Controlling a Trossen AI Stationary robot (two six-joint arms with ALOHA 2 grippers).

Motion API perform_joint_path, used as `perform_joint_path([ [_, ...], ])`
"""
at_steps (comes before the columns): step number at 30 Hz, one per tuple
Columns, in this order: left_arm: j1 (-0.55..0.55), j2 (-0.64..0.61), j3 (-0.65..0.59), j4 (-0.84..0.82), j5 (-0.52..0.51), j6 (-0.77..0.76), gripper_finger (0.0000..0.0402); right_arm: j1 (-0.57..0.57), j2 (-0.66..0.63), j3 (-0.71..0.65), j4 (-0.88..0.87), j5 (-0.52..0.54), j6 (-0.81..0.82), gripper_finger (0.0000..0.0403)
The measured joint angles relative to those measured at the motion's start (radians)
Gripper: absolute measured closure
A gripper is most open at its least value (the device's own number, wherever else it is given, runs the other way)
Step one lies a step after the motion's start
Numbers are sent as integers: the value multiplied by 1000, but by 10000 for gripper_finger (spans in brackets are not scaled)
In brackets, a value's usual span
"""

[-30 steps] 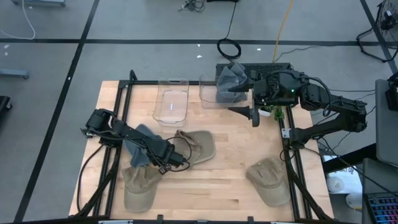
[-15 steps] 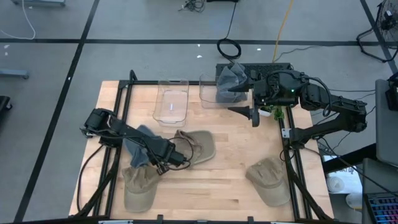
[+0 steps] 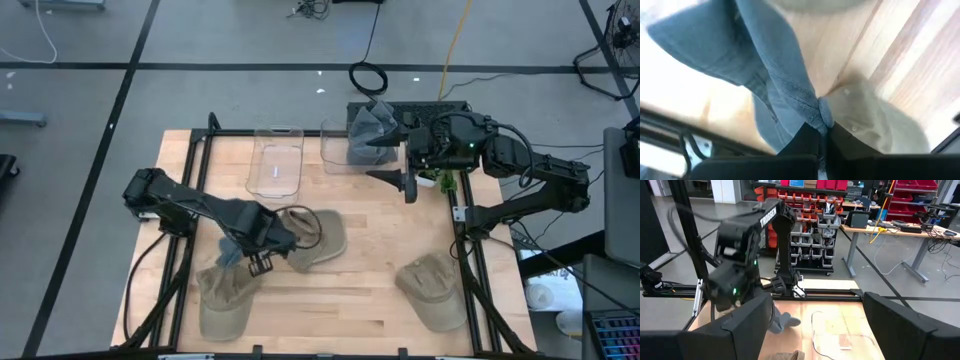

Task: Pick & Place hat
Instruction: Put the blue cap into the right transparent bin

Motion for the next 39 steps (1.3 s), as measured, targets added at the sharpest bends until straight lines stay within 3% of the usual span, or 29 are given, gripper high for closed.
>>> perform_joint_path([
  [8, 12, -75, 162, 7, -51, 50, 400, 0, 0, -54, 33, 0, 0, 99],
  [15, 10, -131, 291, 5, -152, 184, 400, 0, 0, -161, 157, 4, 0, 99],
  [21, 19, -184, 360, 2, -171, 294, 400, 0, 0, -217, 273, 1, 7, 99],
  [27, 33, -203, 445, 4, -274, 405, 400, -3, 0, -262, 428, 6, 287, 99],
  [31, 40, -203, 526, 12, -334, 484, 400, -8, 0, -289, 514, 83, 325, 99],
  [39, 49, -202, 613, 67, -526, 670, 400, -6, -1, -335, 622, 77, 420, 99],
])
